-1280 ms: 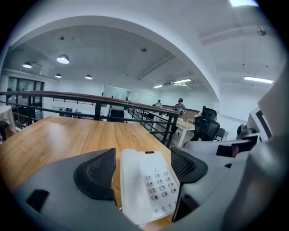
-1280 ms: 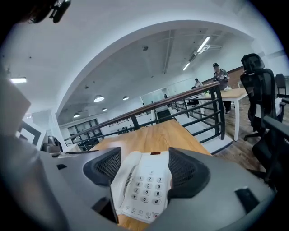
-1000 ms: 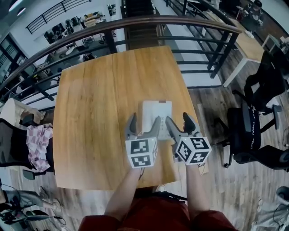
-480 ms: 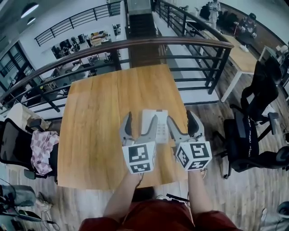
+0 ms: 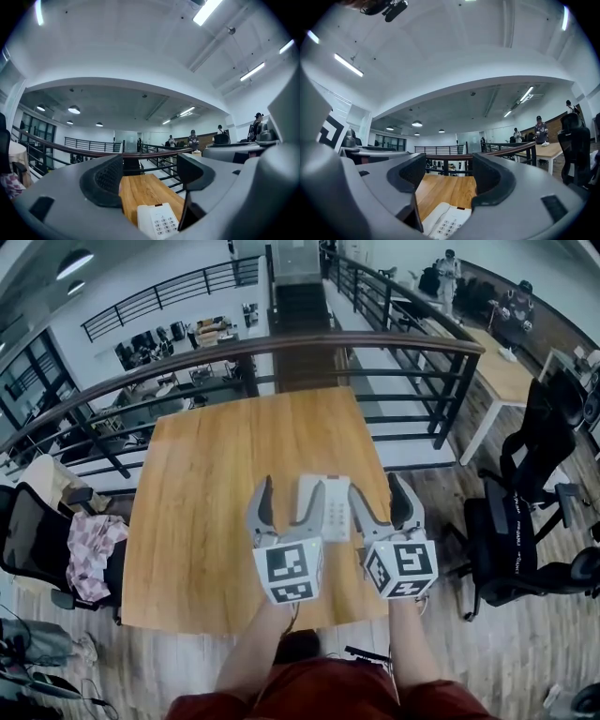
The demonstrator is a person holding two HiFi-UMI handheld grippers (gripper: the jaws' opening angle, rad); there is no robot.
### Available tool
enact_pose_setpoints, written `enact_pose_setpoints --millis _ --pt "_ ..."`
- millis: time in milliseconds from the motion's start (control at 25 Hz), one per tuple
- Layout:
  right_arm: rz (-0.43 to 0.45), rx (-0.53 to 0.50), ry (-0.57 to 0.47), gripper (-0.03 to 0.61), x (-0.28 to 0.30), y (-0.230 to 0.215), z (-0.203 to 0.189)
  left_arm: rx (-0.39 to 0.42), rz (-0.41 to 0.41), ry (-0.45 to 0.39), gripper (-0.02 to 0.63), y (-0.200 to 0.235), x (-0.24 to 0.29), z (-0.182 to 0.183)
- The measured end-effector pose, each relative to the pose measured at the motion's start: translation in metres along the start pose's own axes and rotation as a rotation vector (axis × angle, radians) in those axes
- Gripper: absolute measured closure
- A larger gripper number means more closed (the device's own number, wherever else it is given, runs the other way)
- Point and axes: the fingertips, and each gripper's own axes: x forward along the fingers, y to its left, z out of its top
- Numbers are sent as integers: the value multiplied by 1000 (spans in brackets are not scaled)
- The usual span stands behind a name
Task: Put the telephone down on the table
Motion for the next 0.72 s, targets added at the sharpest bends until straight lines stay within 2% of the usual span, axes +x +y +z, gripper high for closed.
enact_pose_setpoints --millis 320,400,520,720 --pt "0 -1 -26 268 0 -1 6 -6 -7 -10 246 -5 2 4" --pt "-1 -2 -33 287 0 -1 7 -3 4 -9 260 -4 2 4" --pt "-15 2 -51 369 -1 -1 9 7 28 -14 399 0 1 4" --pt "-38 5 -77 505 -3 -6 12 7 28 -34 533 -1 0 8"
